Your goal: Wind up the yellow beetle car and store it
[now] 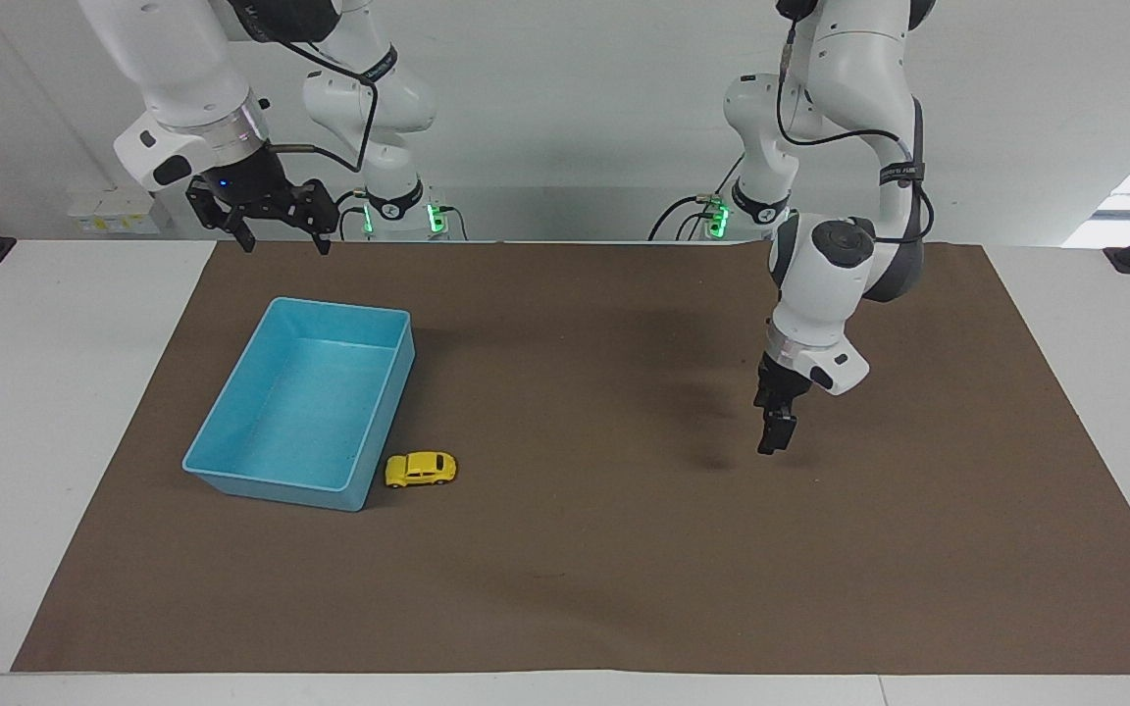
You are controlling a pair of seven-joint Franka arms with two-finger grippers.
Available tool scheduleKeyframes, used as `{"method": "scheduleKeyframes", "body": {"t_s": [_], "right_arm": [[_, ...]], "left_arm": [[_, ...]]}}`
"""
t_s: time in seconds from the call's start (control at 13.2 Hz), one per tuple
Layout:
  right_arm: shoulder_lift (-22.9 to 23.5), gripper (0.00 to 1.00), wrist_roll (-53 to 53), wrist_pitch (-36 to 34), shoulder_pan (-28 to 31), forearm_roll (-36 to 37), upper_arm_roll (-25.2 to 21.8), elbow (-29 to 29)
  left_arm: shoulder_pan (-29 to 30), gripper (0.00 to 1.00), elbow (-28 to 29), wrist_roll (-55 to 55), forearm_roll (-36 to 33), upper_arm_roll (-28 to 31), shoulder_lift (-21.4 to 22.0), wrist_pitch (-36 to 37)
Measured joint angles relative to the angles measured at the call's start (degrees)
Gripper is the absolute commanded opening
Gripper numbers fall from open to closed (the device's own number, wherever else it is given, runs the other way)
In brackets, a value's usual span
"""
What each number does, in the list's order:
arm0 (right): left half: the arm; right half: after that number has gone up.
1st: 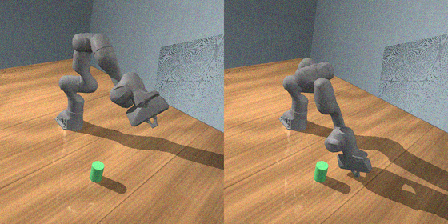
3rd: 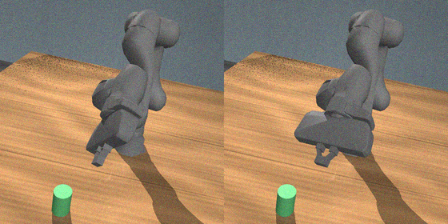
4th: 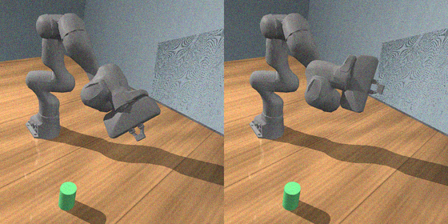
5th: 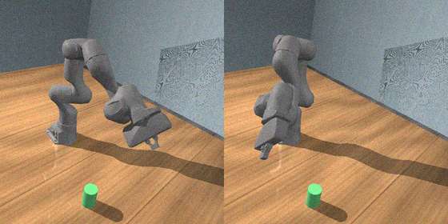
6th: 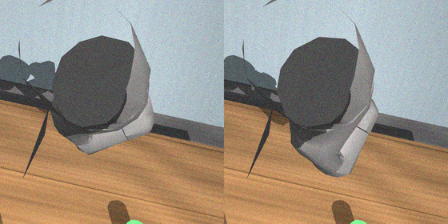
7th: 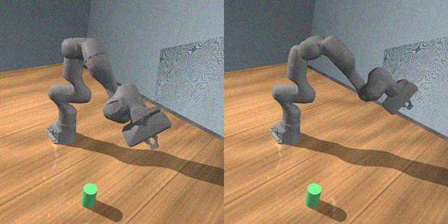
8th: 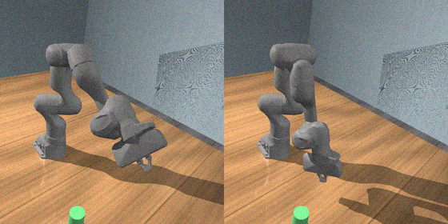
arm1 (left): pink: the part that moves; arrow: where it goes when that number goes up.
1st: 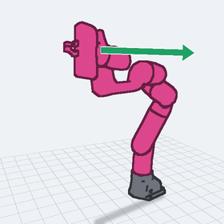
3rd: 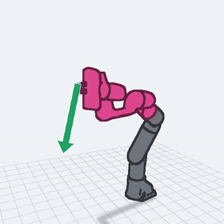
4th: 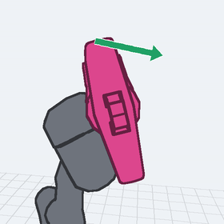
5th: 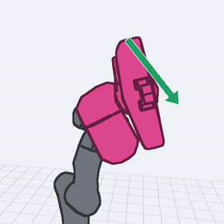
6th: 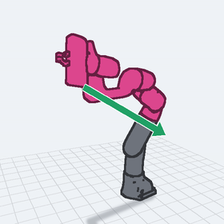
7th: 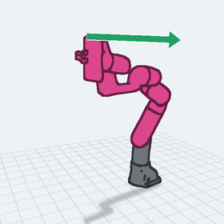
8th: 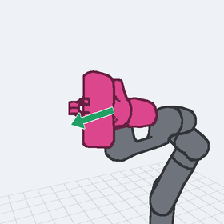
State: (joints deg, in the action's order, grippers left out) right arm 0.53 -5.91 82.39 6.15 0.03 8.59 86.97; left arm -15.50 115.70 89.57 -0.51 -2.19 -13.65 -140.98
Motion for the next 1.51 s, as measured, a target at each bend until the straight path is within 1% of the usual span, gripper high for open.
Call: {"method": "scheduleKeyframes", "body": {"t_s": [0.38,0.68,0.91,1.14,1.29,1.51], "right_arm": [[0.0,1.0,0.0,3.2,1.0,0.0,0.0,0.0],[0.2,1.0,-1.7,5.5,1.0,0.0,0.0,0.1],[0.2,1.0,-11.2,5.6,0.8,0.0,0.0,0.2],[0.2,1.0,-23.3,5.8,0.4,0.0,0.2,0.7],[0.2,1.0,-31.4,7.7,-0.2,0.0,0.4,1.9],[1.4,1.0,-43.3,11.1,-2.9,0.0,0.5,3.9]], "left_arm": [[-0.7,1.0,-4.1,-9.5,0.0,-0.3,-1.7,0.0],[-0.4,1.0,-5.7,-17.3,0.0,0.5,-1.7,0.0],[1.1,1.0,-6.5,-20.8,0.0,0.8,-1.3,0.1],[3.2,1.0,-7.1,-26.2,0.0,0.9,1.1,3.0],[4.3,1.0,-7.3,-30.7,0.0,1.0,3.8,7.1],[5.8,1.0,-7.4,-41.5,0.0,1.2,8.3,16.8]]}}
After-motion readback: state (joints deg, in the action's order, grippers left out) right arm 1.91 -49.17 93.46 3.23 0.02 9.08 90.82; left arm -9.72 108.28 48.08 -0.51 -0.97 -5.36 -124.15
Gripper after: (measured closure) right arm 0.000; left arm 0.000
